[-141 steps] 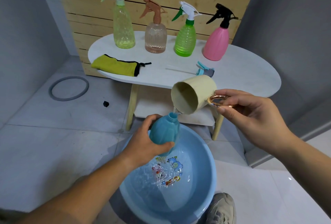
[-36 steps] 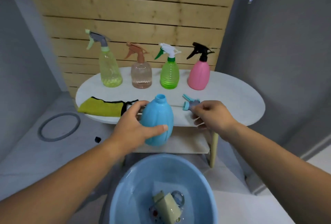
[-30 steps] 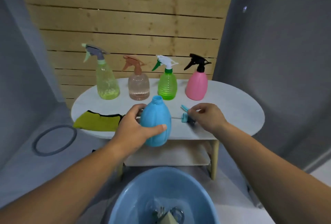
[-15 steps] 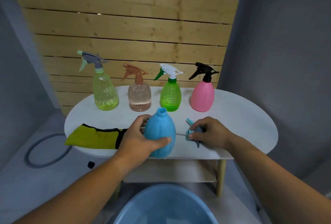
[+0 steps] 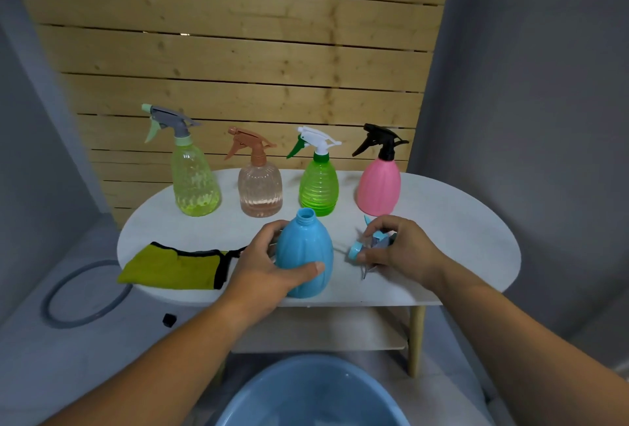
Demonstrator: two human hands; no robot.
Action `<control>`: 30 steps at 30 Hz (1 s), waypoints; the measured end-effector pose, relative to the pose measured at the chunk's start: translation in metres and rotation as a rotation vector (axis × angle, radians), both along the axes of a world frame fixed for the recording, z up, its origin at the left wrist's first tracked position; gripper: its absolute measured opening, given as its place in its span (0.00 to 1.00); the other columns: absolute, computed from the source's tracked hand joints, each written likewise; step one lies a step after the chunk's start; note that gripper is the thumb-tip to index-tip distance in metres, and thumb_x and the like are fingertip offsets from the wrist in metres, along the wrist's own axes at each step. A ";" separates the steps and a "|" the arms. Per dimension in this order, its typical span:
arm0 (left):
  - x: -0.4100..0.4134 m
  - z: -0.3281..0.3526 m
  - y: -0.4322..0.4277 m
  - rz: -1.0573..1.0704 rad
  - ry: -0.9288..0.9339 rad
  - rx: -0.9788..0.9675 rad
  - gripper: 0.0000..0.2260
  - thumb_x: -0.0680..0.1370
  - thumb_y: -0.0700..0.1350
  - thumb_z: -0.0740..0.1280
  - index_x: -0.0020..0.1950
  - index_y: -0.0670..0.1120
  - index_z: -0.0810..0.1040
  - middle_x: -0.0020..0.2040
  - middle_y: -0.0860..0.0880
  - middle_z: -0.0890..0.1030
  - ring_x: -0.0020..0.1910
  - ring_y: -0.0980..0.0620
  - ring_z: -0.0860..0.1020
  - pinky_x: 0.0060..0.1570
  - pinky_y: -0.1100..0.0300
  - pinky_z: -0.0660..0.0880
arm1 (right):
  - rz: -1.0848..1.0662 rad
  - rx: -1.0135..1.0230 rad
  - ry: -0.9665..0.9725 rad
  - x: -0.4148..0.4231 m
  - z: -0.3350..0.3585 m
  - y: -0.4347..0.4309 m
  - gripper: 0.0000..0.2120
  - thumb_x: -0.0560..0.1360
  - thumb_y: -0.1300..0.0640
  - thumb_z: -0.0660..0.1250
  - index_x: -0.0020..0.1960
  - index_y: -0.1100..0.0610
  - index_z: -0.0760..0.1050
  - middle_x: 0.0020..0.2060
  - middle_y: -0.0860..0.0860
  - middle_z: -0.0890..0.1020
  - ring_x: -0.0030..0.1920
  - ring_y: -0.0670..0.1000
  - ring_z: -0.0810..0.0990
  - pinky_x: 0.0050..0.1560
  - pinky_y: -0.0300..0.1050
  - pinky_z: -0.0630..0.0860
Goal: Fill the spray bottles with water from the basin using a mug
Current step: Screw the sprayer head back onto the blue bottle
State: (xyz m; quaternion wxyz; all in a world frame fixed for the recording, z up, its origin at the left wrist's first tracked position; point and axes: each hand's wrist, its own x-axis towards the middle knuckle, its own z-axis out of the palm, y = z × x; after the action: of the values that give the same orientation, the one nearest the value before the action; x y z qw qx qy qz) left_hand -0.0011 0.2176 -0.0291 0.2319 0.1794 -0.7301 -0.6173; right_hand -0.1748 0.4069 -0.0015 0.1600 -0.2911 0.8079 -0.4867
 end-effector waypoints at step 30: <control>-0.015 0.005 0.007 -0.039 0.041 0.054 0.31 0.60 0.49 0.84 0.59 0.60 0.76 0.55 0.58 0.82 0.48 0.68 0.81 0.40 0.72 0.77 | -0.108 -0.497 0.133 0.015 0.126 0.002 0.26 0.74 0.65 0.73 0.71 0.57 0.73 0.51 0.52 0.85 0.49 0.52 0.86 0.46 0.45 0.83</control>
State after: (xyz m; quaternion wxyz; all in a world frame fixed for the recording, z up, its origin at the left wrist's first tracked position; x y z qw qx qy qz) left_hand -0.0157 0.2242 -0.0245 0.2299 0.1586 -0.7117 -0.6446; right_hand -0.1601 0.4090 0.1246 0.0038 -0.3095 0.6865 -0.6579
